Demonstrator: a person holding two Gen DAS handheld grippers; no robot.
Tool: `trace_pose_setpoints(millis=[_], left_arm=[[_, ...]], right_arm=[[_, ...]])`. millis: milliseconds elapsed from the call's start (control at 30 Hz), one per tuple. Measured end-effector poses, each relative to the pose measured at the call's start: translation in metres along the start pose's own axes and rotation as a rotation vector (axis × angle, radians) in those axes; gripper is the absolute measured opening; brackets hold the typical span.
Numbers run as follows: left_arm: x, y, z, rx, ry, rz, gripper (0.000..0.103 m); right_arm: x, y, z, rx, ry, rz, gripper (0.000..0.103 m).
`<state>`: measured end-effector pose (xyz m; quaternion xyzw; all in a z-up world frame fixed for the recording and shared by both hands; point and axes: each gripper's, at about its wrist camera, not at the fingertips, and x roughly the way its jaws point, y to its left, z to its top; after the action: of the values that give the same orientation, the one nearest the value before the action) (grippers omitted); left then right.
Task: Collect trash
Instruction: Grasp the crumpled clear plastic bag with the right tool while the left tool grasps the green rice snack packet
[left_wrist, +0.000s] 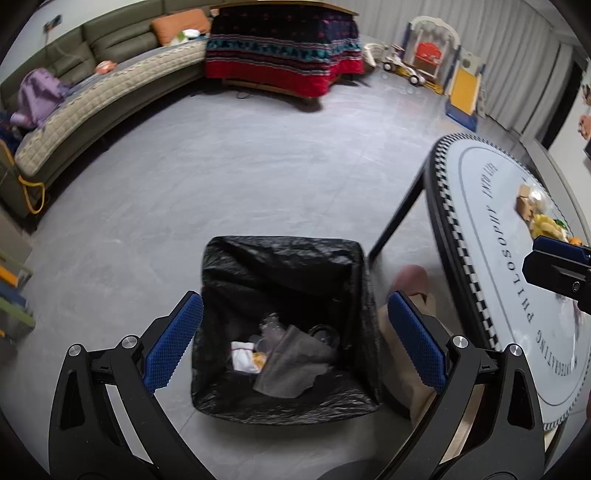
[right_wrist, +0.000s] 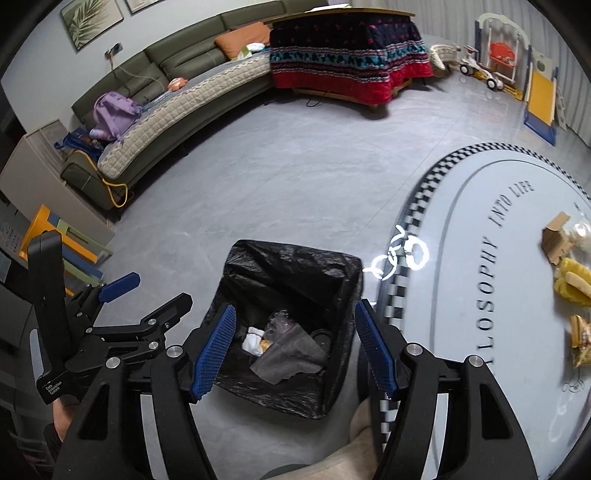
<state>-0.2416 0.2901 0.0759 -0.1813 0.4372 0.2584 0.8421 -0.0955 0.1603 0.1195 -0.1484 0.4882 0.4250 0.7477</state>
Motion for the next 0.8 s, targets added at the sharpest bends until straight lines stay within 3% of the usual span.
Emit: trace_pose_setpoints(millis=[500, 800], left_arm=[[0.036, -0.158, 0.051, 0.253, 0.034, -0.123, 0.097], [0.047, -0.265, 0.057, 0.442, 0.039, -0.202, 0.097]], right_arm=[[-0.040, -0.172, -0.009, 0.298, -0.040, -0.182, 0.071], [-0.078, -0.285, -0.053, 0.482, -0.042, -0.329, 0.071]])
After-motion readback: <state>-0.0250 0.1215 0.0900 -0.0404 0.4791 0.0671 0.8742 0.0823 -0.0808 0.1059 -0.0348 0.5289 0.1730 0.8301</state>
